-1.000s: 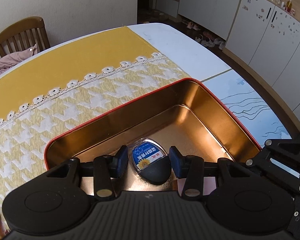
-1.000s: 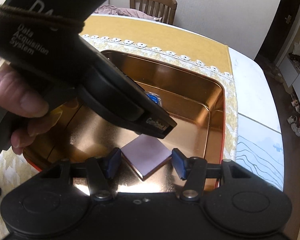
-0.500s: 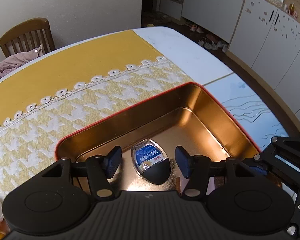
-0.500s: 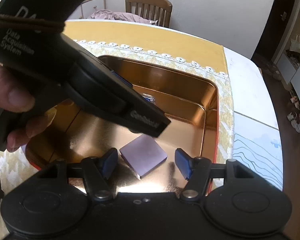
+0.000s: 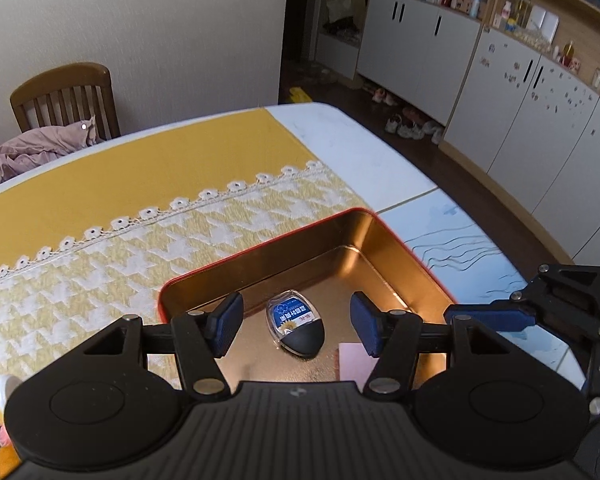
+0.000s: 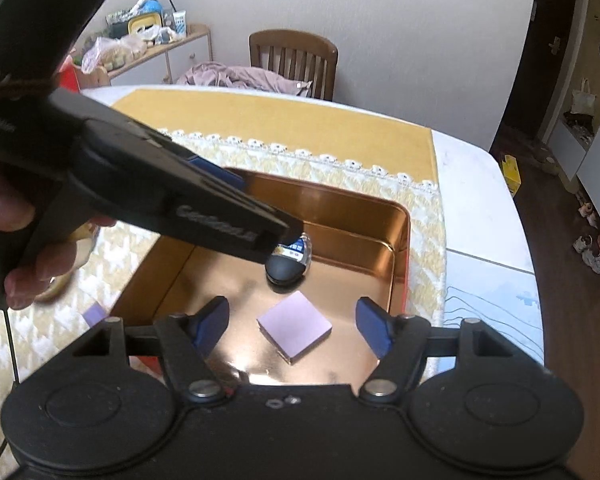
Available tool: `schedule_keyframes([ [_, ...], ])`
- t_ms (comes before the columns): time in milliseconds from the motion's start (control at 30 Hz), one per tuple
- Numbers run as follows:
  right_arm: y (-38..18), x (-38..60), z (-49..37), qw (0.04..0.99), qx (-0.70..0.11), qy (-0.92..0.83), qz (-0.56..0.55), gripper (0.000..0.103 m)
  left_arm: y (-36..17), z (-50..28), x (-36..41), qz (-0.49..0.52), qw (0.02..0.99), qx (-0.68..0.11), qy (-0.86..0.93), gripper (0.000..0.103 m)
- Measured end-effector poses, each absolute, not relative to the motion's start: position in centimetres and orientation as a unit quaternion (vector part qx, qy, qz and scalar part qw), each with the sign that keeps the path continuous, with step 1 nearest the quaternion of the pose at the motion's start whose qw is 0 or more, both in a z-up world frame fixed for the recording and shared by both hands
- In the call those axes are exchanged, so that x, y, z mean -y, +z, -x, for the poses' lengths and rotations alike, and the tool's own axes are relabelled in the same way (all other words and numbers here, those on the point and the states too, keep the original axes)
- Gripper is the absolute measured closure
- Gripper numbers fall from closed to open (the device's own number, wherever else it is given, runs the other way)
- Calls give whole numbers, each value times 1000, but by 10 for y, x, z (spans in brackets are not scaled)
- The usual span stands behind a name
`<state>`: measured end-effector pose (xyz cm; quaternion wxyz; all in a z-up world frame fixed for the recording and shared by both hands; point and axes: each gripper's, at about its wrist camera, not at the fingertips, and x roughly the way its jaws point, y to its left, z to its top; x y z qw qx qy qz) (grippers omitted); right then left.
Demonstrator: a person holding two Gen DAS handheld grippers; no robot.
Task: Organize rigid objects
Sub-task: 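Open the left tool to drop the egg container while the right tool releases the pink eraser, then withdraw both tools from the tin back toward the remaining items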
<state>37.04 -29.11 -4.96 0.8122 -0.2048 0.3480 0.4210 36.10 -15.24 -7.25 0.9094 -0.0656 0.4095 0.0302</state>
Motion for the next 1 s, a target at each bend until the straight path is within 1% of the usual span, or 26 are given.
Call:
schedule_keyframes([
  [67, -46, 294, -367, 813, -345, 425, 196, 30, -66, -353, 151, 74, 913, -400, 29, 45],
  [167, -38, 299, -362, 817, -341, 428, 183, 24, -56, -341, 149, 75, 918, -387, 31, 45],
  [333, -27, 310, -361, 821, -344, 431, 151, 22, -43, -317, 146, 79, 925, -369, 40, 45],
  [467, -21, 314, -356, 824, -339, 433, 137, 16, -35, -297, 142, 84, 929, -357, 50, 45],
  [533, -18, 314, -353, 825, -339, 433, 130, 16, -32, -287, 139, 83, 930, -353, 57, 45],
  [600, -16, 314, -350, 825, -340, 435, 119, 12, -29, -276, 137, 83, 932, -347, 62, 39],
  [733, -14, 310, -344, 824, -340, 442, 104, 9, -26, -255, 130, 77, 937, -334, 72, 37],
  [800, -12, 308, -339, 824, -336, 446, 98, 4, -25, -246, 128, 71, 938, -330, 76, 36],
  [900, -11, 303, -329, 826, -329, 447, 93, 1, -23, -232, 122, 69, 941, -322, 79, 30],
  [1000, -9, 298, -319, 826, -323, 454, 86, 0, -21, -218, 115, 68, 943, -315, 82, 26],
])
